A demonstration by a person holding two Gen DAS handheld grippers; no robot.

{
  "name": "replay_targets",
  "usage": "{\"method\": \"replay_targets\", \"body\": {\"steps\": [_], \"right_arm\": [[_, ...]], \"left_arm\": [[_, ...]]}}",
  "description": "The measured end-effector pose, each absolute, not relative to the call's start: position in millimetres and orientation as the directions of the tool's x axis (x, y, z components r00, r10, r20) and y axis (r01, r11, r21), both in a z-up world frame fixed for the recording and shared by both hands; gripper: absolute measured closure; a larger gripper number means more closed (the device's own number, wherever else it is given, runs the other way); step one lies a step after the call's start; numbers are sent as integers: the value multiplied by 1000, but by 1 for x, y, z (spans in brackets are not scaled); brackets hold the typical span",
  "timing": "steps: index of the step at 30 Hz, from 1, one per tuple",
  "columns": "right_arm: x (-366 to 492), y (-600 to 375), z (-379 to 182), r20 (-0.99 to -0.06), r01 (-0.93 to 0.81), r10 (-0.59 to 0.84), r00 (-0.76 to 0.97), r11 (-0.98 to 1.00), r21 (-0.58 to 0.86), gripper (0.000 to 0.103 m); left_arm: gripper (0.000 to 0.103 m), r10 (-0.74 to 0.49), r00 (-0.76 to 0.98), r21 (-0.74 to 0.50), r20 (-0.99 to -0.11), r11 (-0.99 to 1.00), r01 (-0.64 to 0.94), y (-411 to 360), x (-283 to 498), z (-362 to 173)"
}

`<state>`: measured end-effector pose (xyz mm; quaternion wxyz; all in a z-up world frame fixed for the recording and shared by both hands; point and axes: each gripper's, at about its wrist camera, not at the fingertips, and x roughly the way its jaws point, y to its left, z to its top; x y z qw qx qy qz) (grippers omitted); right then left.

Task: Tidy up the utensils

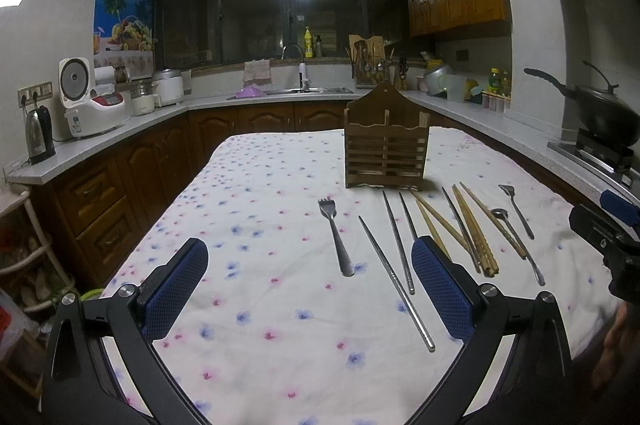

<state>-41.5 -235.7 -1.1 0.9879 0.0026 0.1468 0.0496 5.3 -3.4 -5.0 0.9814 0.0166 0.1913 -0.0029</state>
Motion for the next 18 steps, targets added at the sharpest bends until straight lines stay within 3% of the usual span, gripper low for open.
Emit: {"method": "replay_targets", "body": {"steps": [18], "right_arm": [[3,-253,-8,-432,-109,133,892,991,82,0]], "left_arm": [[0,-93,829,-47,-552,996,80,-6,70,-12]]}}
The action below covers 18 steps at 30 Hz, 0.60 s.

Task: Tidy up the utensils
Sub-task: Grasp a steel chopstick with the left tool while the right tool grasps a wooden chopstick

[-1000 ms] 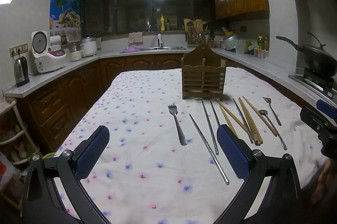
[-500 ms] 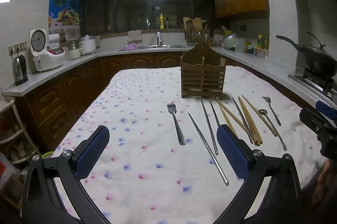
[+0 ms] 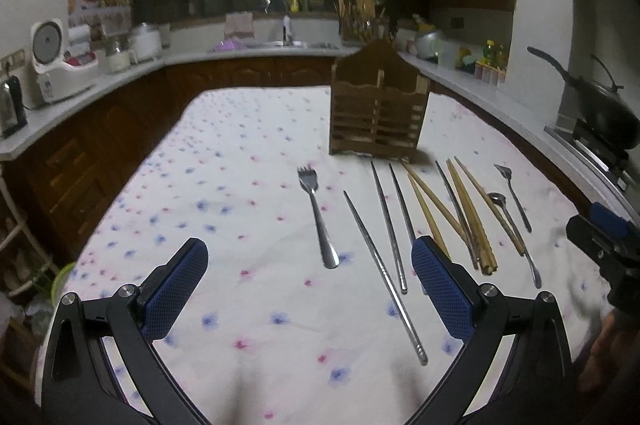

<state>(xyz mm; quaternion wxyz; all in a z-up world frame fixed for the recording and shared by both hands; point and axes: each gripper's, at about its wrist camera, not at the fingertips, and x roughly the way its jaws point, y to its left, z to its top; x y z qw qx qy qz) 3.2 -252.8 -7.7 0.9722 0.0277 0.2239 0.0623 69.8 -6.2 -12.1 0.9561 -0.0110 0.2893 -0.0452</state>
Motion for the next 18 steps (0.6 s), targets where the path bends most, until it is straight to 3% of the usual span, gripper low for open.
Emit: {"method": "replay_targets", "body": {"steps": [6,12,14,18], "right_arm": [[28,-264,-7,-484,-113,163,860,985,131,2],[62,-278,-7,-537,-87,178,824,978,191,25],[71,-281,-8,-550,-83,178,816,978,194,32],[93,-285,-10,-586,-80,183,790,977,198,39]], "left_arm": [[3,-139,774,-82,-617,990,113,-12,102,-16],[13,-180,721,-98,-669,983,154,-22,135,-18],[24,-193,699,-104,-689,980,168,-25,147,-20],[32,-218,653,-128,-726,975,183,-30,168,-27]]}}
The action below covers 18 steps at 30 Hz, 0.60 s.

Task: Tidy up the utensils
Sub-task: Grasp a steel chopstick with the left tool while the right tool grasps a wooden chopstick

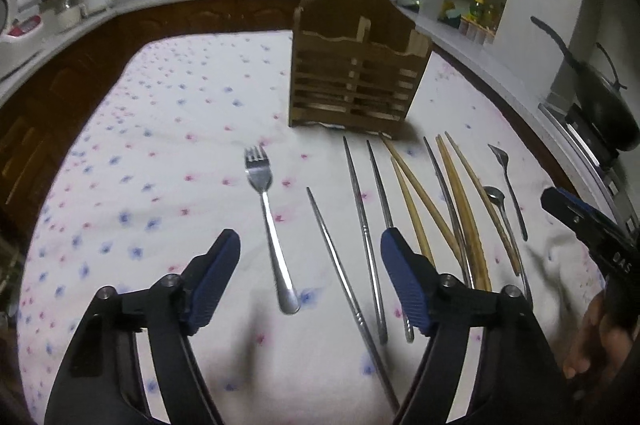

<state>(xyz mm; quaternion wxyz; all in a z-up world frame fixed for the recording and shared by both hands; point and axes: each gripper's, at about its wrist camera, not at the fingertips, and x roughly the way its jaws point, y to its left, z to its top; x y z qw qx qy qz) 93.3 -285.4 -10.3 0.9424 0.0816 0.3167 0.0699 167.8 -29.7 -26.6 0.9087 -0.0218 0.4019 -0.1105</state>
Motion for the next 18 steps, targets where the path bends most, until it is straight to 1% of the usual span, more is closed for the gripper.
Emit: {"method": "replay_targets", "body": {"steps": [2,5,7,10,13,18], "right_arm": [[104,-288,-11,-601,-80,188,777,976,203,46],[123,-293,-12,-626,-75,190,756,976,206,50],[135,-298,-14,-639,-69,192,745,975,212,51],[157,-306,-19,-667,-48,196,719,971,234,58],[178,-310,-25,-693,-39,194,694,972,234,59],[212,-313,-42,-742,-31,184,645,976,215,68]], "left_arm": [[37,-229,630,-136,-742,972,193,-34,178,-31],[42,-244,591,-144,-769,967,211,-41,191,-38],[50,-247,565,-142,-787,964,224,-46,201,-42],[57,-245,525,-136,-815,962,238,-54,217,-49],[60,-231,492,-127,-839,964,235,-57,230,-55],[68,-207,449,-111,-869,967,231,-58,245,-64]]}}
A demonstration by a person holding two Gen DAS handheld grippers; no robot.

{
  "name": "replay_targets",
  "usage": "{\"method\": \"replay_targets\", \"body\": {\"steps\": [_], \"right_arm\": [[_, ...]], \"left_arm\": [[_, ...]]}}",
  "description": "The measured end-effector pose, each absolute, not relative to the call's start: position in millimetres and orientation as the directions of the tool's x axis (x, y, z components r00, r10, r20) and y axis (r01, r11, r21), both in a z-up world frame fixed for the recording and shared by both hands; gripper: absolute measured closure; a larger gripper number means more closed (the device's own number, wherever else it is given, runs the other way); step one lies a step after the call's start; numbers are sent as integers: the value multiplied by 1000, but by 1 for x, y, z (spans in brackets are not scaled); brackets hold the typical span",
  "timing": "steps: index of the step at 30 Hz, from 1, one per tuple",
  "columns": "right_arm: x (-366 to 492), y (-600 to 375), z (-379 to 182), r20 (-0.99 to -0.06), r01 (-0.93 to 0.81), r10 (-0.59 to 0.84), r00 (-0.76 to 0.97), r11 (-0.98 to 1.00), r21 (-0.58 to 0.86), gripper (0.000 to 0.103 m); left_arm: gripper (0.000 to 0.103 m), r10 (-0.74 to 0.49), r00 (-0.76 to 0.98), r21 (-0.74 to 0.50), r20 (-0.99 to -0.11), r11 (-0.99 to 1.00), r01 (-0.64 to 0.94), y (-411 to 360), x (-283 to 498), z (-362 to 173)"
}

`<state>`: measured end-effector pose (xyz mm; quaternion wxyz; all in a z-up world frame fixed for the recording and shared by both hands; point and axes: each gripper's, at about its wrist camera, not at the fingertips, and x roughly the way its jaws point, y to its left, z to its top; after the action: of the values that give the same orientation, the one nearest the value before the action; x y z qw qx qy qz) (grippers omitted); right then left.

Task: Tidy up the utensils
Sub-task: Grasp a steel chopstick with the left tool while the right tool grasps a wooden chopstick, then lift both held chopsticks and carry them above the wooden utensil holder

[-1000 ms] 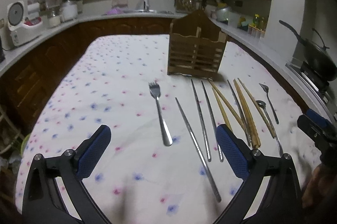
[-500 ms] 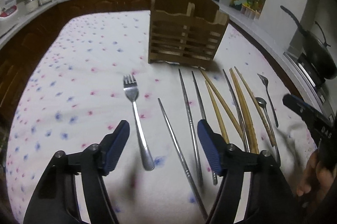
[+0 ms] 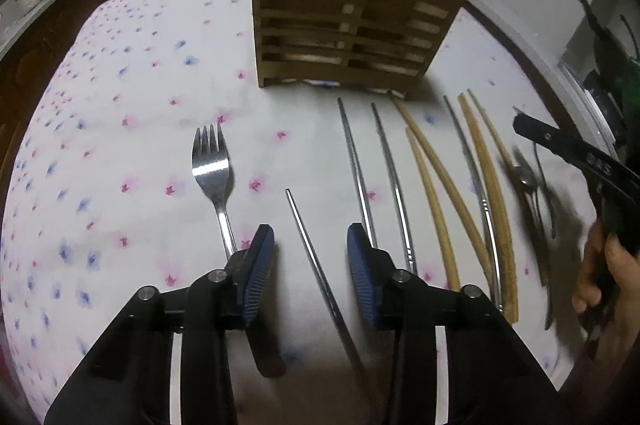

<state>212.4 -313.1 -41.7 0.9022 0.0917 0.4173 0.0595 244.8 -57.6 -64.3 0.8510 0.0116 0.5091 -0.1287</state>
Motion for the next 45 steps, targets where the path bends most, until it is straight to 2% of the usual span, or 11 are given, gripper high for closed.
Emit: {"method": "replay_targets", "body": {"steps": [2,5,9,11,12,14,17,20,27,35,45], "right_arm": [[226,-316,-50,-762,-24,183,621,976,215,78],[242,-320,-57,-781,-11,170,602,979,205,80],[263,-321,-66,-807,0,153,570,982,186,82],[272,-318,-71,-823,-4,129,553,988,151,88],[274,-317,-71,-822,-7,115,558,991,134,89],[278,-313,-70,-827,-14,84,555,996,92,96],[278,-308,-71,-822,-28,66,565,998,60,96],[276,-311,-69,-817,-25,103,568,994,108,97],[242,-307,-29,-744,-55,189,641,978,201,98],[207,-303,20,-661,-110,253,706,962,250,98],[170,-285,67,-575,-172,276,770,958,230,98]], "left_arm": [[72,-207,427,-115,-880,966,231,-57,250,-68],[76,-226,392,-139,-891,961,239,-57,254,-74],[76,-205,386,-107,-899,959,261,-62,257,-75],[77,-193,387,-88,-902,958,273,-65,257,-75],[79,-187,391,-78,-901,958,277,-67,257,-76],[93,-158,413,-37,-897,958,285,-70,258,-77],[96,-167,431,-38,-887,955,293,-69,258,-78],[99,-191,430,-66,-883,955,289,-63,258,-77],[99,-262,441,-140,-859,947,289,-51,248,-65],[99,-331,519,-185,-788,932,312,-41,224,-18],[99,-392,612,-217,-687,914,342,-26,190,39]]}}
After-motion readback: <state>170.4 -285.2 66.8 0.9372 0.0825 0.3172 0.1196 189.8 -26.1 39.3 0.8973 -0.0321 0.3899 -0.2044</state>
